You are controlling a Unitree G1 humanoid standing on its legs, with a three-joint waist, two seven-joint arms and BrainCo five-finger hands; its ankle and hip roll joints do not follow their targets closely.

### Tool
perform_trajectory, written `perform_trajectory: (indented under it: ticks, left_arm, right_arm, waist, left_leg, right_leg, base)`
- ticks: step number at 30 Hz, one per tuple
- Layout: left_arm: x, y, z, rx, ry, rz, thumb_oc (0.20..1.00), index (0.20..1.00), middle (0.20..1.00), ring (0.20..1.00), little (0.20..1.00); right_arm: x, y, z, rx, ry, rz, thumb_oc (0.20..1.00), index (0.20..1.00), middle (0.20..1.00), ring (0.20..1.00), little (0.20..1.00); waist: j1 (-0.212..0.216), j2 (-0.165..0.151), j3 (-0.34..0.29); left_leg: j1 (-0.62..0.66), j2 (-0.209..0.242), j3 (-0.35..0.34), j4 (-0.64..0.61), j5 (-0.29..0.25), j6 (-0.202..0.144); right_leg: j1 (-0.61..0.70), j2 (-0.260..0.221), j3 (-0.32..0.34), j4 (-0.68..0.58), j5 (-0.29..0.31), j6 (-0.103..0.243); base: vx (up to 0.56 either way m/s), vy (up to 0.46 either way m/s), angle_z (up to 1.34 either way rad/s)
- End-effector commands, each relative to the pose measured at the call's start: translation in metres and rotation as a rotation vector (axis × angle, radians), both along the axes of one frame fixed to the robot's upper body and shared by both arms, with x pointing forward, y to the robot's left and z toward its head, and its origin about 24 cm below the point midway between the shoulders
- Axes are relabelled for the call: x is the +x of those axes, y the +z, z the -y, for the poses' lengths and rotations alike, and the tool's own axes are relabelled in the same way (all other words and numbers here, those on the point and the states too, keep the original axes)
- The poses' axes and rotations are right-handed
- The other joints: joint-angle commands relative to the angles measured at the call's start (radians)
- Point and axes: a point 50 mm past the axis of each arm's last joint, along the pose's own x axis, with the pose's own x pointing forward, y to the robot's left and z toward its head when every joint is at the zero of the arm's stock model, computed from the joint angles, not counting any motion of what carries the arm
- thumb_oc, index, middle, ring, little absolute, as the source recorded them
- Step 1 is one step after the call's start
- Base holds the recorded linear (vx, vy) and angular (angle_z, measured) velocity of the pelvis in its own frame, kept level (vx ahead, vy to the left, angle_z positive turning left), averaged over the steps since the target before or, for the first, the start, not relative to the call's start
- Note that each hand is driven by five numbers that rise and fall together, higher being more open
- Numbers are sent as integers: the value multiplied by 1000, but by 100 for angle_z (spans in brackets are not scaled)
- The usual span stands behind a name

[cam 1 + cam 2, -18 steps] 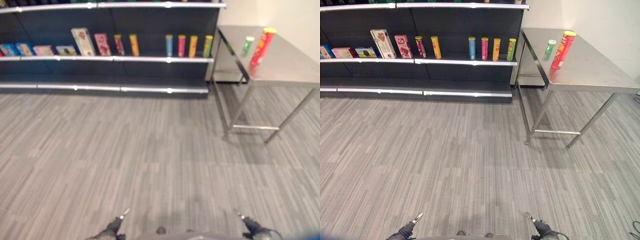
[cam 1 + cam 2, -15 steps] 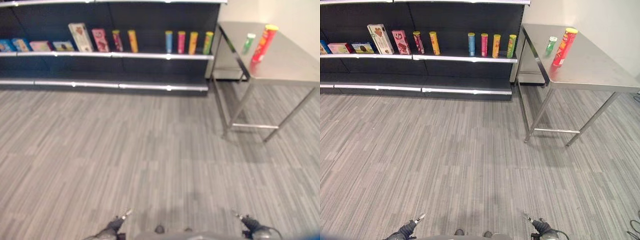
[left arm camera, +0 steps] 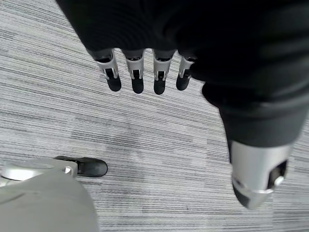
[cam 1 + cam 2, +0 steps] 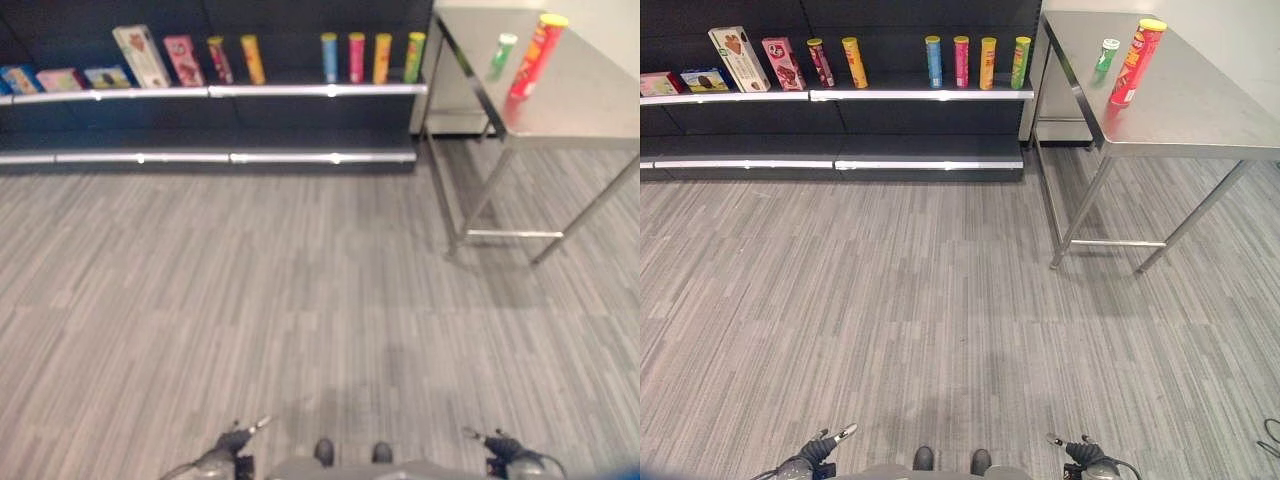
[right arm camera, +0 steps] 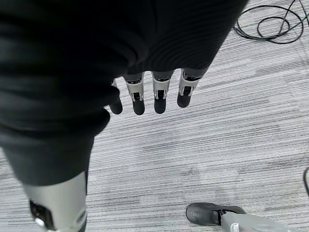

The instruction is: Put the goods on the table back onto the shelves and tidy them up.

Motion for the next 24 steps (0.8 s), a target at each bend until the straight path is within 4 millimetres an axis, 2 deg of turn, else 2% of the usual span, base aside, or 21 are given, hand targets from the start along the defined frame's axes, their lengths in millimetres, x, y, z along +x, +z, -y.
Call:
perform_trajectory:
  ticks: [1,10,12,13,14,16,19,20,22,24]
  left_arm:
    - [19,6,-8,33,2,42,1000,1000,1000,1000,1000]
    - [15,5,-11,46,-13,24,1000,1000,1000,1000,1000]
    - [17,7,-16,58,16,36,1000,1000,1000,1000,1000]
    - [17,7,-16,58,16,36,1000,1000,1000,1000,1000]
    - [19,9,-20,70,6,33,1000,1000,1000,1000,1000]
    - [24,10,-21,77,-6,46,1000,1000,1000,1000,1000]
    - [30,13,-25,86,-15,62,1000,1000,1000,1000,1000]
    - [32,15,-26,88,-12,71,1000,1000,1000,1000,1000]
    - [37,17,-27,93,-10,92,1000,1000,1000,1000,1000]
    - [41,18,-26,88,-17,105,1000,1000,1000,1000,1000]
  right_arm:
    - [10,3,2,-16,6,23,1000,1000,1000,1000,1000]
    - [12,4,2,-16,13,23,1000,1000,1000,1000,1000]
    - [16,5,4,-14,4,36,1000,1000,1000,1000,1000]
    - [16,5,4,-14,4,36,1000,1000,1000,1000,1000]
    - [16,6,5,-13,-4,36,1000,1000,1000,1000,1000]
    - [17,7,6,-15,-3,44,1000,1000,1000,1000,1000]
    - [11,4,4,-9,-5,27,1000,1000,1000,1000,1000]
    - [10,3,3,-6,-4,23,1000,1000,1000,1000,1000]
    - [8,3,2,-4,-10,19,1000,1000,1000,1000,1000]
    - [11,4,3,-5,-11,27,1000,1000,1000,1000,1000]
  waist:
    - [8,-32,-4]
    - [13,-35,-2]
    - [23,-33,12]
    - [23,-33,12]
    - [25,-29,31]
    - [19,-30,55]
    - [22,-21,78]
    - [25,-20,78]
    - [19,-24,75]
    - [0,-25,79]
  left_leg:
    - [27,51,-67,-1,-99,-82]
    - [16,39,-73,1,-102,-67]
    - [-17,14,-78,33,-114,-40]
    - [-18,14,-78,33,-114,-40]
    - [-20,-9,-80,55,-130,-15]
    - [-20,-29,-79,80,-141,6]
    - [-28,-32,-84,119,-161,23]
    - [-27,-26,-80,121,-167,22]
    - [-5,-14,-78,98,-178,12]
    - [35,-2,-87,71,-194,-1]
  right_leg:
    - [-16,-107,8,41,-48,129]
    - [-36,-120,20,56,-45,139]
    - [-102,-147,39,152,-55,155]
    - [-103,-147,39,152,-55,155]
    - [-172,-178,51,295,-31,177]
    - [-225,-205,61,406,48,184]
    - [-289,-227,55,524,83,166]
    - [-307,-237,43,531,81,160]
    - [-336,-230,5,458,56,152]
    - [-356,-185,-17,322,51,162]
  base:
    - [-2,20,-8]
    - [5,48,-1]
    - [-34,176,-16]
    - [-1,271,-23]
    - [12,225,-21]
    - [15,216,-10]
    - [78,89,9]
    - [148,12,-4]
    - [223,-40,-5]
    - [265,-80,-17]
